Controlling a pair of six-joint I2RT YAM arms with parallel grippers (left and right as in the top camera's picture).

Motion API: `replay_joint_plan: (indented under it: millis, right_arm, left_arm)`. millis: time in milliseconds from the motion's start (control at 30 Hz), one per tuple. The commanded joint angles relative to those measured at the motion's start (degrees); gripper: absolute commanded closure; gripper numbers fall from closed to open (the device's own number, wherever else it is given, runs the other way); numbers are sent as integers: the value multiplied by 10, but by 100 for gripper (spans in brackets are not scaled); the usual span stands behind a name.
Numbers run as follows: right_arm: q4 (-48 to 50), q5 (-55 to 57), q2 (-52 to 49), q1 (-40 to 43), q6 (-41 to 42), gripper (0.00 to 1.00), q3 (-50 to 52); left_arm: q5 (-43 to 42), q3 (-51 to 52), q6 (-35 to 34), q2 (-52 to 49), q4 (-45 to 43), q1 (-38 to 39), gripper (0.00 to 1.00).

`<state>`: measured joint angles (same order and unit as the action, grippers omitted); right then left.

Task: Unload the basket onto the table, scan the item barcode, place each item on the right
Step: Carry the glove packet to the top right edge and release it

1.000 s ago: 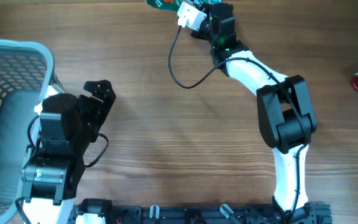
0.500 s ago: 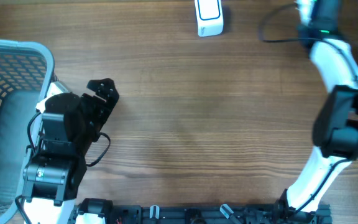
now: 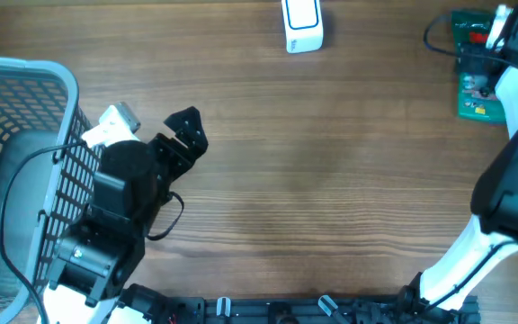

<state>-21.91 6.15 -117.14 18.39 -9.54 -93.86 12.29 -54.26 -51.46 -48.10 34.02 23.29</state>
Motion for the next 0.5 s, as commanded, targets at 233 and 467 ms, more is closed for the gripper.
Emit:
replay_joint_plan:
  millis: [233, 467]
  right_arm:
    - [-36, -191, 330, -89, 162, 0, -3]
    - [-180, -288, 525, -95, 160, 0, -2]
  left_arm:
    - [105, -12, 31, -42, 73, 26, 0]
    - [105, -12, 31, -89, 83, 26, 0]
